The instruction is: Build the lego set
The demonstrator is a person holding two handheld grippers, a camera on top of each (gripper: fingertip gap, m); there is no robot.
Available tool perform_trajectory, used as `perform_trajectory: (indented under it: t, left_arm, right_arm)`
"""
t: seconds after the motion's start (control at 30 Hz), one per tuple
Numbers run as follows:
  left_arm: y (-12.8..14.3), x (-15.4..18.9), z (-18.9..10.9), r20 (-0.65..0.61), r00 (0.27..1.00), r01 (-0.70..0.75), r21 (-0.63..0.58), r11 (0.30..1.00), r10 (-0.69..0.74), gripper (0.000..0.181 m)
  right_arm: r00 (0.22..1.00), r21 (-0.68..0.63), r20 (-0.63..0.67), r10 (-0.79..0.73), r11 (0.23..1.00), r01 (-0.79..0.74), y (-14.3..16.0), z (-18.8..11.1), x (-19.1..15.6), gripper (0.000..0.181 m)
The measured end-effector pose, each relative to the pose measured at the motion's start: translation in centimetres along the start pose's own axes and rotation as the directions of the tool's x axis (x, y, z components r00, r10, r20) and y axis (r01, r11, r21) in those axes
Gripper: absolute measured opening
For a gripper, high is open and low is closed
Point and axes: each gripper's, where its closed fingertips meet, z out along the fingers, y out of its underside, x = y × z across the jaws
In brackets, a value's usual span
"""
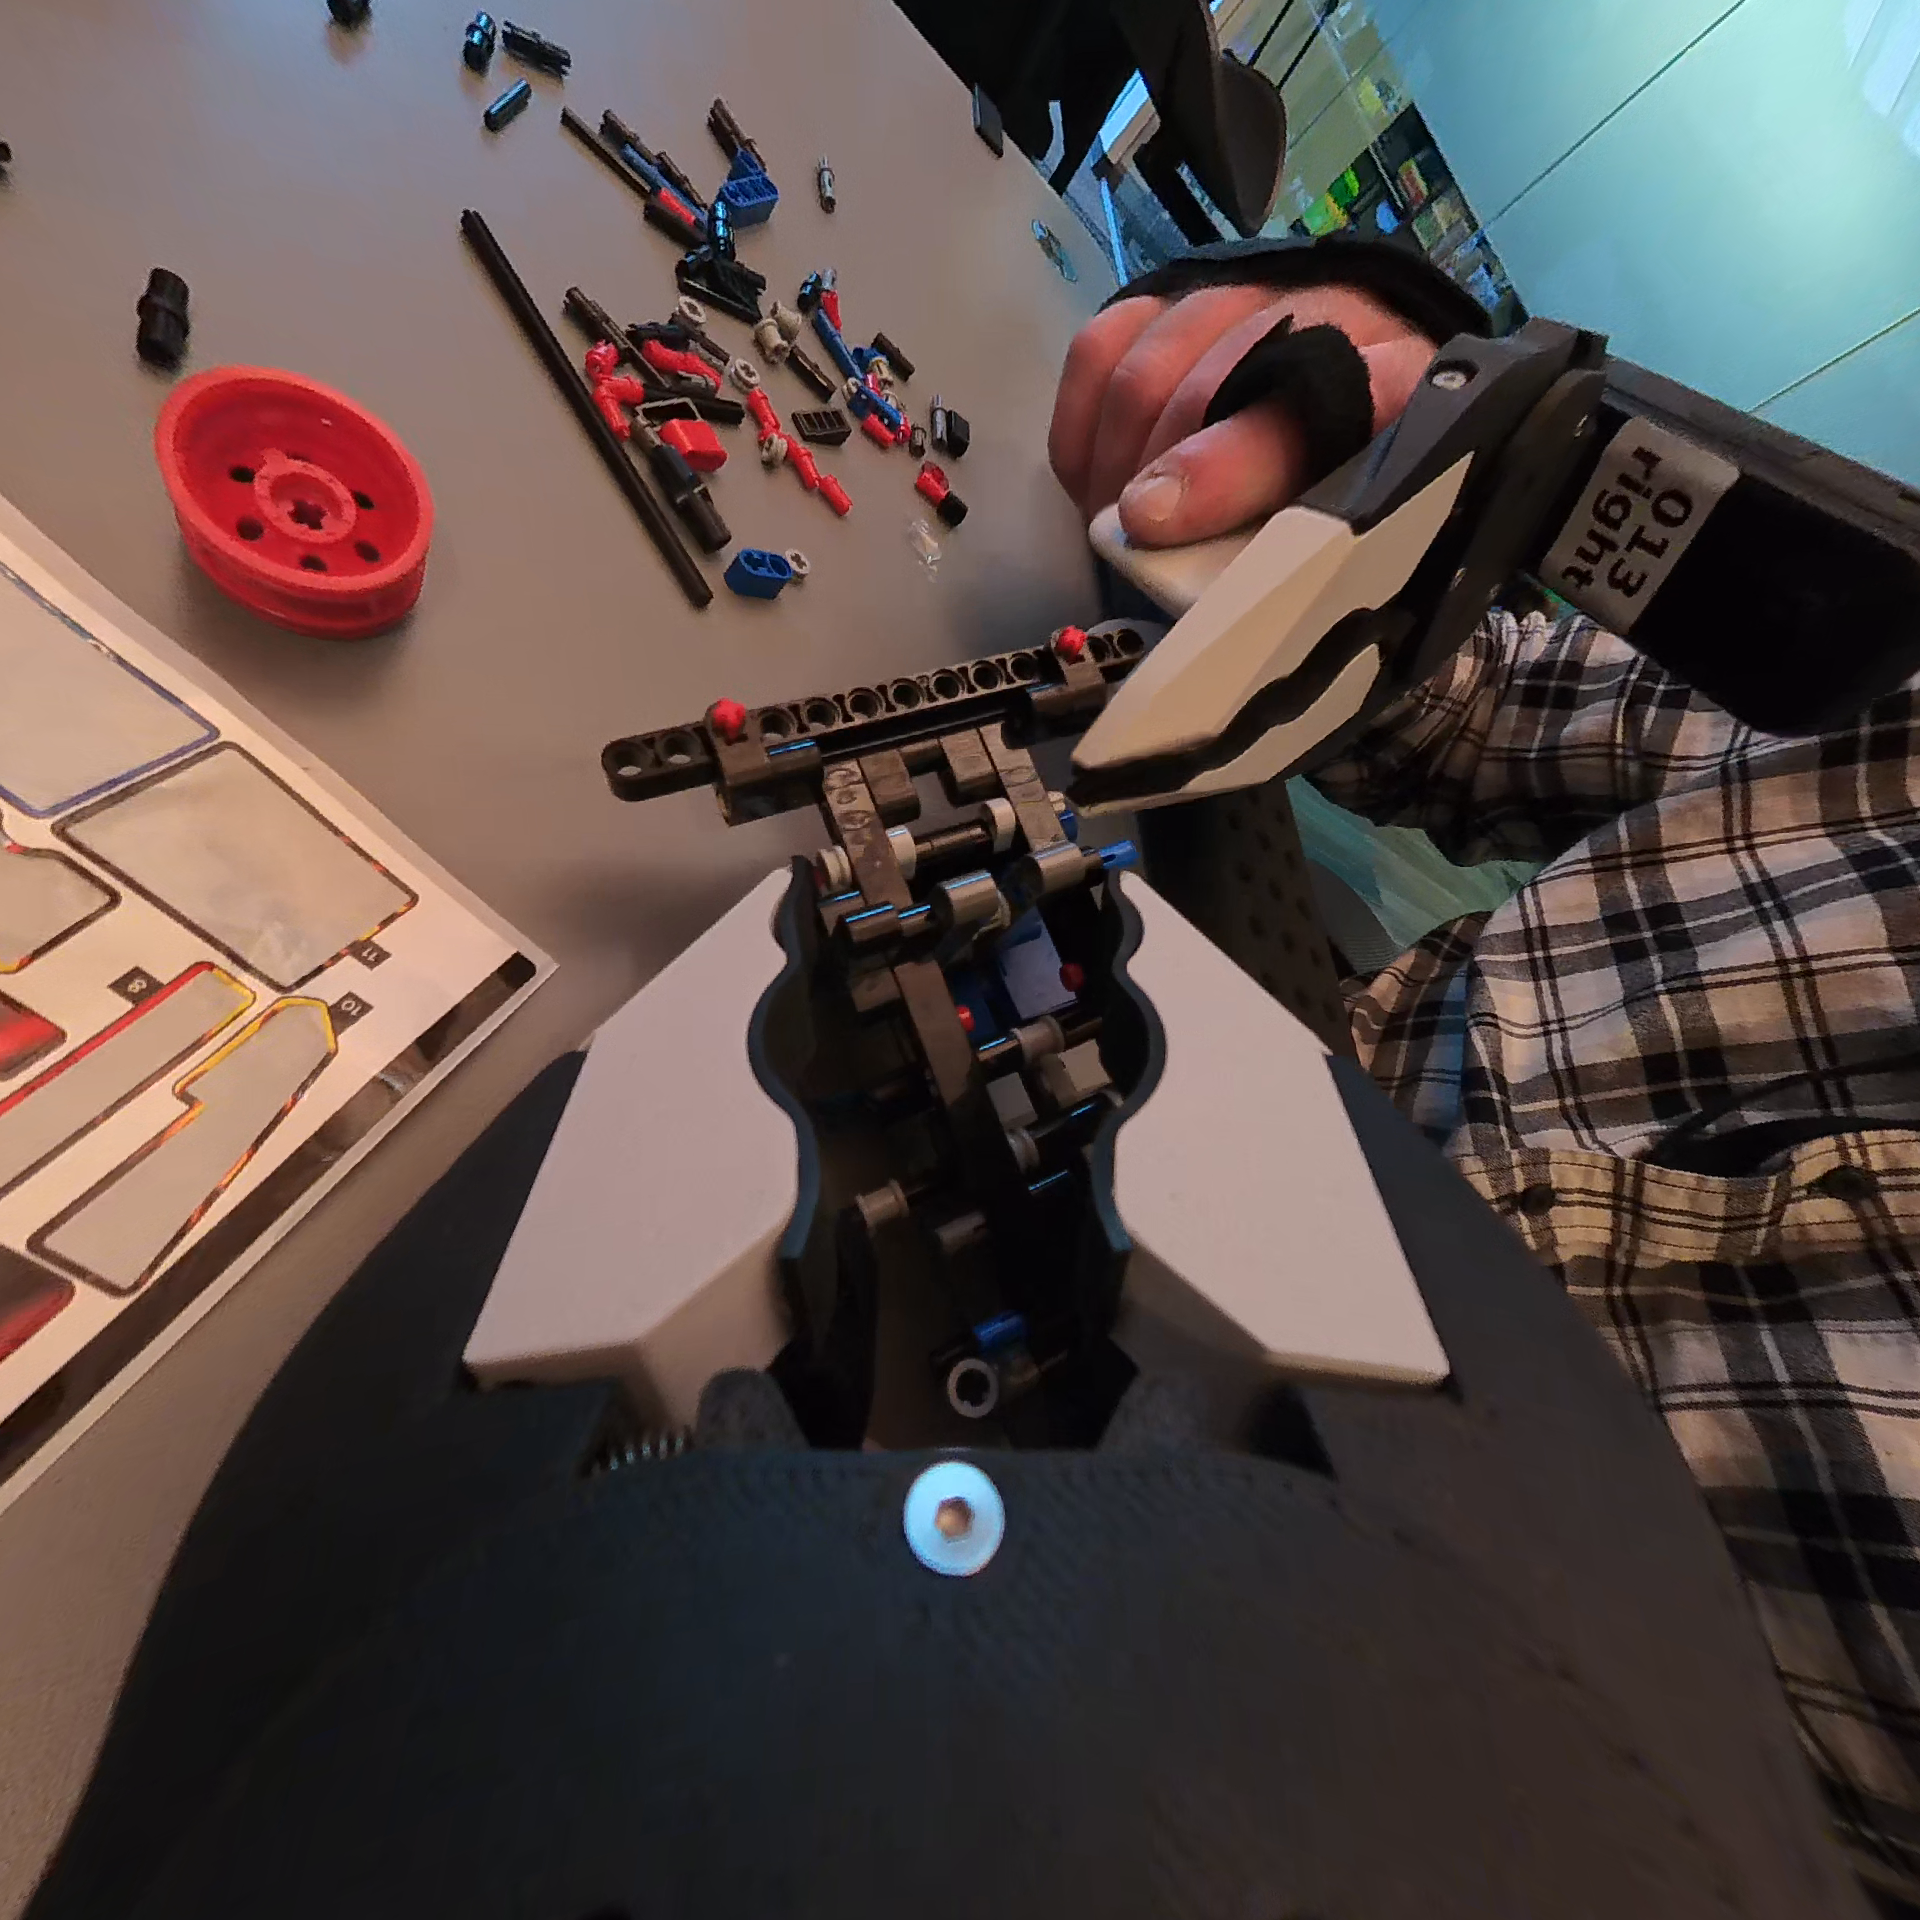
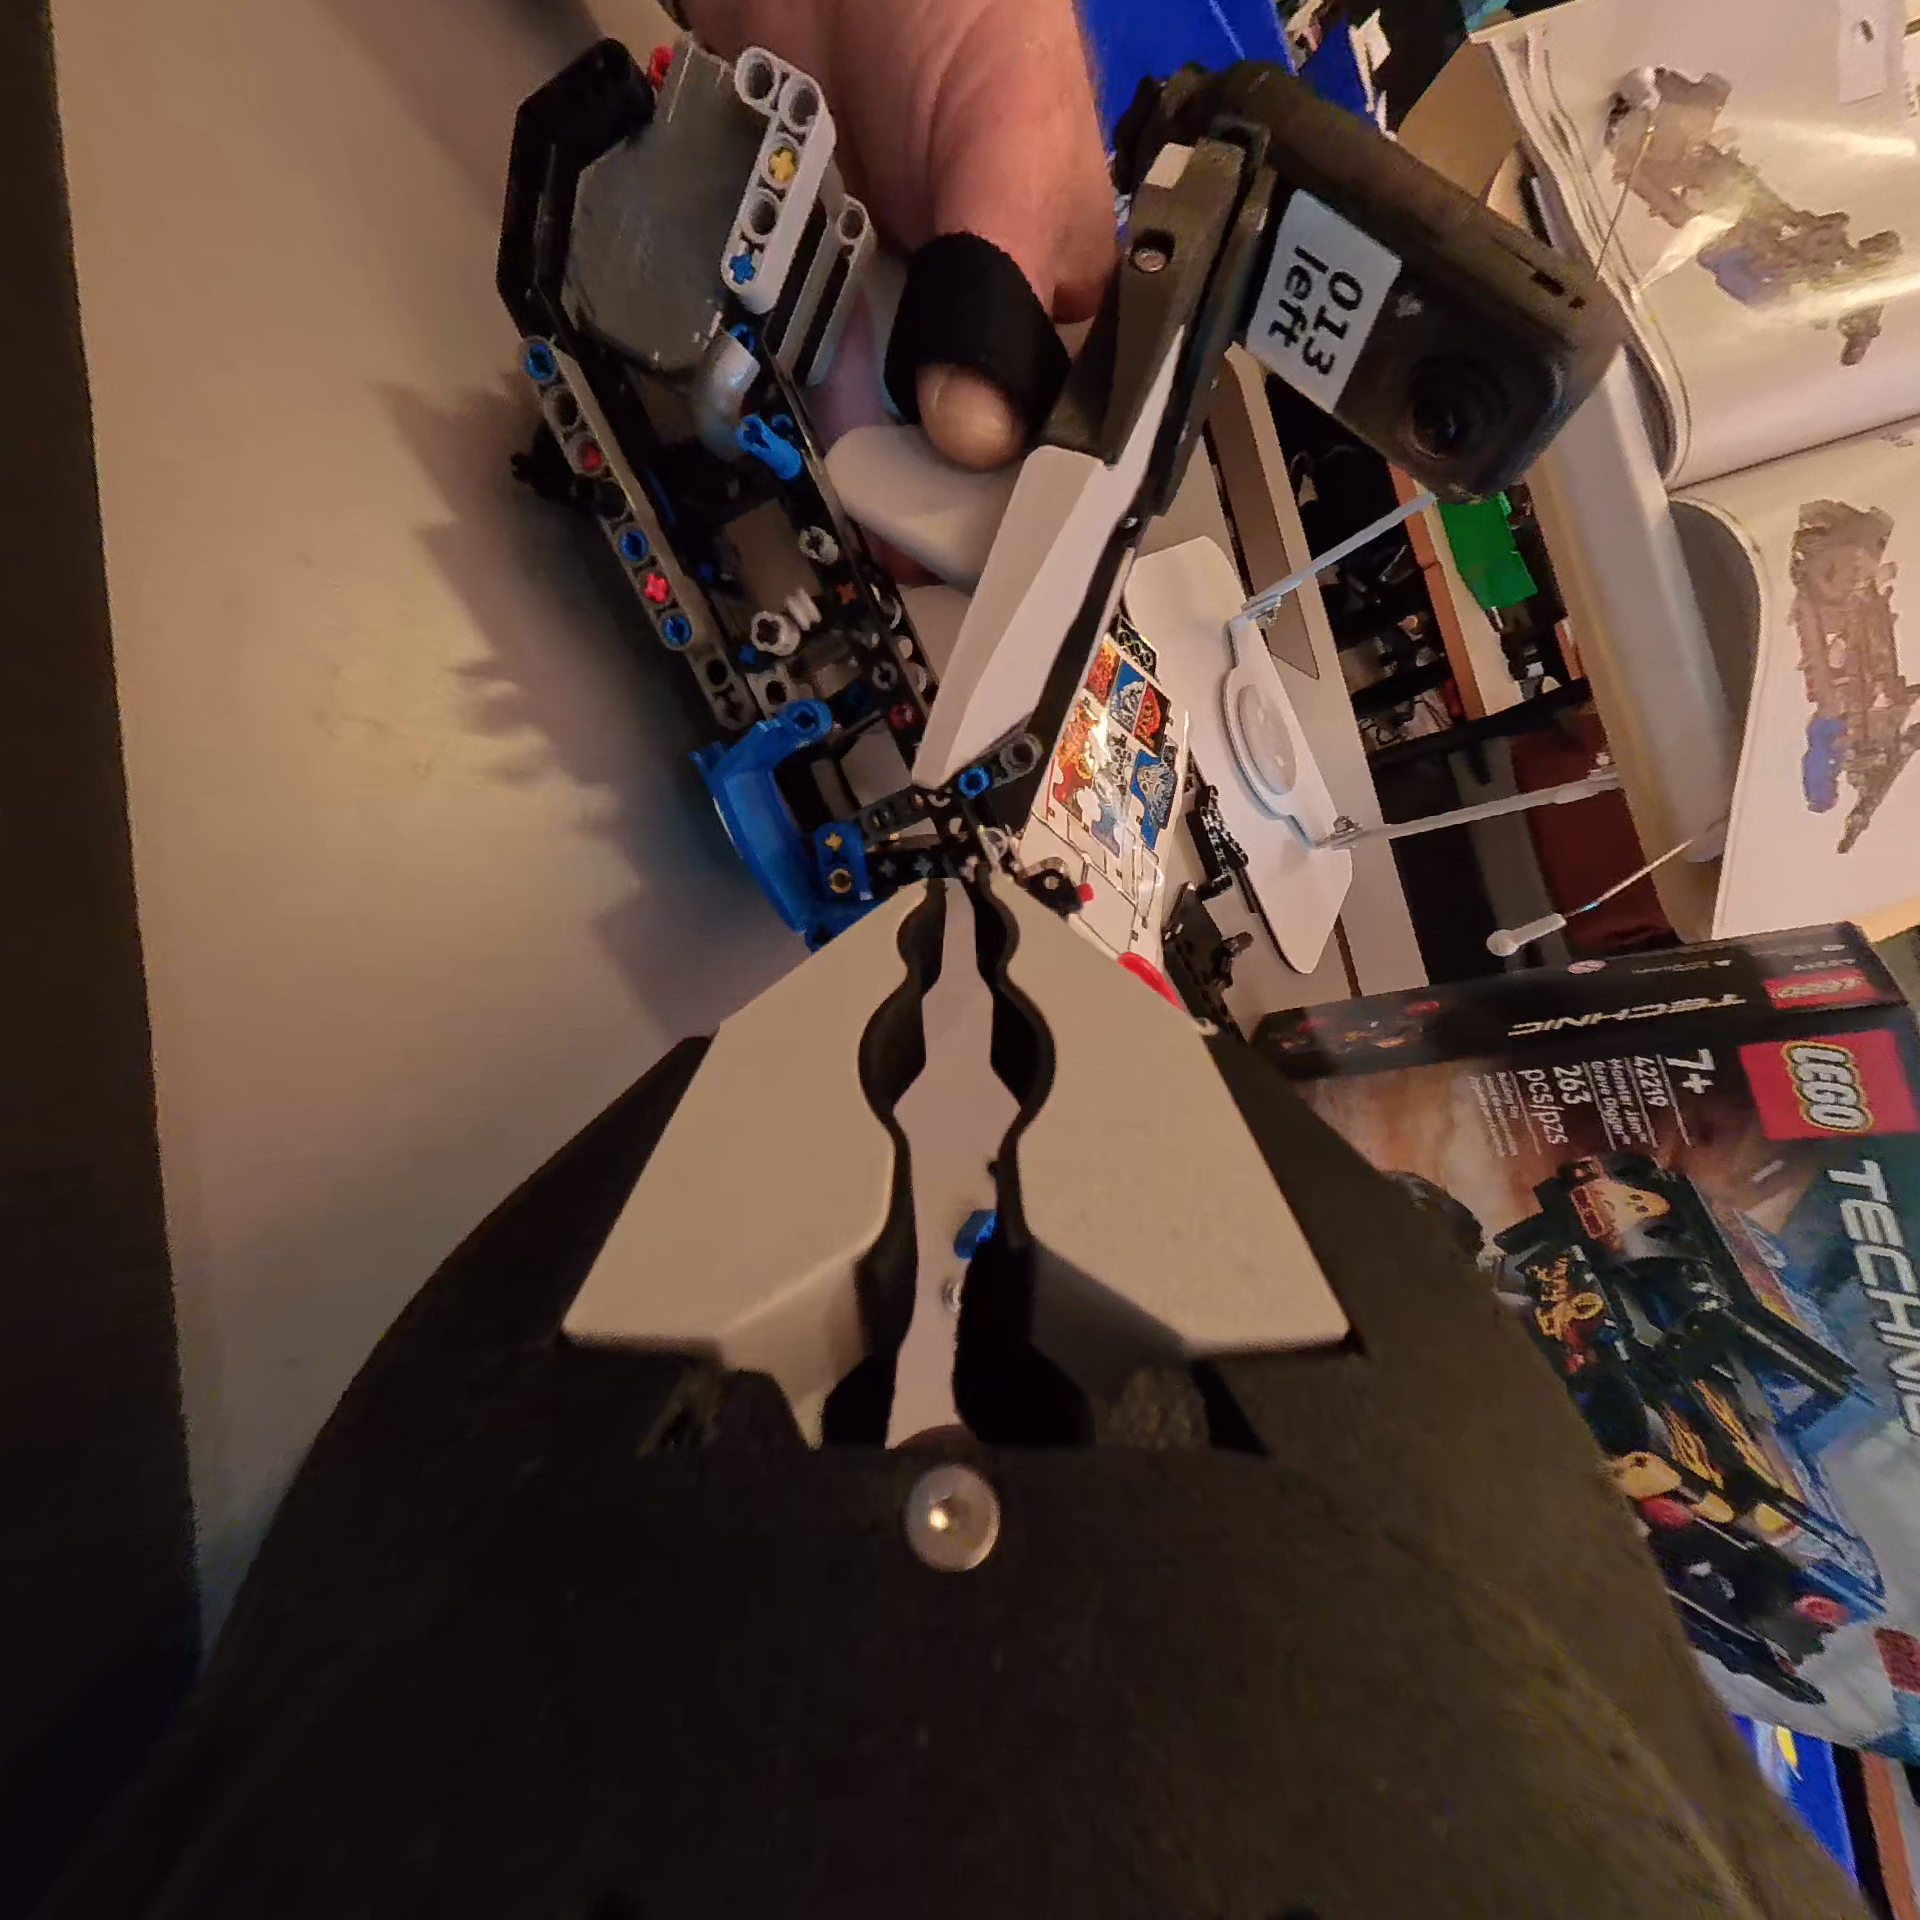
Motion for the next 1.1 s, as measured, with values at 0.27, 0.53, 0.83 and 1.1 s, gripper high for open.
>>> perform_trajectory:
  t: [0.27, 0.53, 0.83, 1.1]
  left_arm:
    - [-0.1, 0.0, 0.0, 0.015, 1.000, -0.015, -0.003, 1.000, 0.015, 0.053]
    - [-1.0, 0.0, -1.1, 0.092, 0.991, -0.100, 0.002, 0.995, 0.099, 0.053]
    - [-2.0, 0.1, -3.5, 0.011, 0.999, -0.046, 0.132, 0.990, 0.045, 0.052]
    - [-3.3, 2.5, -6.6, -0.180, 0.982, 0.013, 0.329, 0.944, 0.050, 0.052]
  right_arm:
    - [0.998, 0.013, 0.037, 0.043, 0.999, -0.044, -0.3, -0.7, -0.6, 0.000]
    - [0.992, 0.054, 0.037, 0.120, 0.991, -0.121, -0.5, -1.5, -0.1, 0.001]
    - [0.961, 0.037, 0.016, 0.275, 0.961, -0.275, 2.0, -2.5, 1.5, 0.002]
    - [0.950, -0.025, 0.038, 0.311, 0.950, -0.310, 3.4, -1.9, 1.0, 0.003]
